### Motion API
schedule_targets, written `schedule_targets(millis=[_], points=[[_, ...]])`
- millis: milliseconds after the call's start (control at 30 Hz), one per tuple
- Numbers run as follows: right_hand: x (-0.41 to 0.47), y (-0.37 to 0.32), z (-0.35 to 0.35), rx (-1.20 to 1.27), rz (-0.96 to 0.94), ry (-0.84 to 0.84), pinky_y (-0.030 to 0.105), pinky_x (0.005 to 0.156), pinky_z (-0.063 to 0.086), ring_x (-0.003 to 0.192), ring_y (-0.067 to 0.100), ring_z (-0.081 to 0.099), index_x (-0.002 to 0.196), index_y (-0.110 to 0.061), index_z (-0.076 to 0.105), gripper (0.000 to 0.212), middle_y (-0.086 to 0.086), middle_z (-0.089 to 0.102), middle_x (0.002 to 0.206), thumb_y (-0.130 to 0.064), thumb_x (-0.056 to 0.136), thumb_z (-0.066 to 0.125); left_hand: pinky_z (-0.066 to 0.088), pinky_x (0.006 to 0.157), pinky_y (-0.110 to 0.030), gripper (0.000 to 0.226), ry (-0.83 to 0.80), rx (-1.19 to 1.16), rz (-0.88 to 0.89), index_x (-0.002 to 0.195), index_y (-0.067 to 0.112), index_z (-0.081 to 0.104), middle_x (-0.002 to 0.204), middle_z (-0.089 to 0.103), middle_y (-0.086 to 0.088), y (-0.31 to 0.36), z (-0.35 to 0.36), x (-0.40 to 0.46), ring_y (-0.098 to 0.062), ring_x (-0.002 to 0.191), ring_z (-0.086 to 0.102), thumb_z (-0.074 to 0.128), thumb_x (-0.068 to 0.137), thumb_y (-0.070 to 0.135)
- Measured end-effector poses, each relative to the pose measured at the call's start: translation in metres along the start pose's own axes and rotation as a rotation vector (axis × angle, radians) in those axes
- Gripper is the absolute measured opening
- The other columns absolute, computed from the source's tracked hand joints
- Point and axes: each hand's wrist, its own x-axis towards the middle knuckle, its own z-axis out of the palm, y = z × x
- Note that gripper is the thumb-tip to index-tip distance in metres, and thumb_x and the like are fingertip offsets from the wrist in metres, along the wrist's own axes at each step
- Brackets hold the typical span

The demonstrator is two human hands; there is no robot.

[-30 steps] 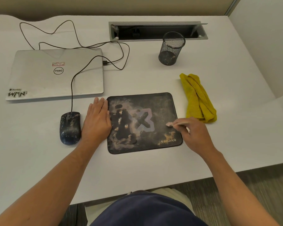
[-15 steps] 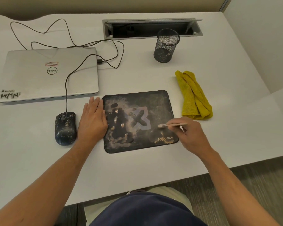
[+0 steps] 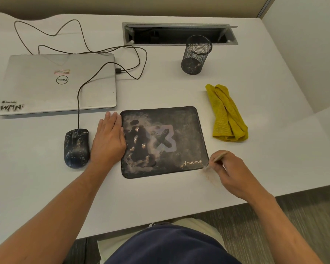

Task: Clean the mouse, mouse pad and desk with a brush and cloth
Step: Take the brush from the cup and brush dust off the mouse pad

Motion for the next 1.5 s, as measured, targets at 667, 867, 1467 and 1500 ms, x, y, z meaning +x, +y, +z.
schedule_targets(millis=[667,867,1467,1500], points=[[0.008,-0.004,0.009,0.09,-0.011,0.171,0.007,0.076,0.038,0.089,0.001,0.055,0.097,-0.018,0.063,0.01,-0.004,0.062,0.095,-0.01,0.094,0.057,0.0,0.121,-0.036,0.051,-0.013,0.01,-0.011,0.151,0.005,0.023,0.159,0.021,-0.012,0.004,-0.003,0.0,-0.024,0.148,0.007,0.03,0.103,0.021],[0.002,0.004,0.002,0.025,0.012,0.015,0.012,0.073,0.037,0.086,0.002,0.056,0.093,-0.03,0.058,0.017,-0.008,0.062,0.095,-0.013,0.093,0.058,0.0,0.12,-0.036,0.051,-0.017,0.007,-0.013,0.151,0.006,0.022,0.159,0.021,-0.012,0.003,-0.003,0.0,-0.023,0.148,0.007,0.029,0.103,0.022],[0.014,-0.026,0.02,0.077,-0.197,-0.059,0.01,0.077,0.038,0.09,-0.004,0.053,0.093,-0.033,0.062,0.011,-0.029,0.055,0.092,-0.022,0.09,0.06,0.003,0.12,-0.036,0.054,-0.009,0.01,-0.011,0.149,0.003,0.026,0.157,0.025,-0.014,0.004,-0.006,-0.001,-0.026,0.148,0.012,0.025,0.101,0.027],[0.01,-0.021,0.015,0.068,-0.164,-0.065,0.015,0.077,0.042,0.09,-0.002,0.055,0.091,-0.033,0.061,0.011,-0.026,0.057,0.092,-0.023,0.091,0.061,0.003,0.12,-0.036,0.054,-0.009,0.01,-0.01,0.149,0.004,0.026,0.157,0.025,-0.014,0.005,-0.005,-0.001,-0.026,0.148,0.012,0.025,0.101,0.027]])
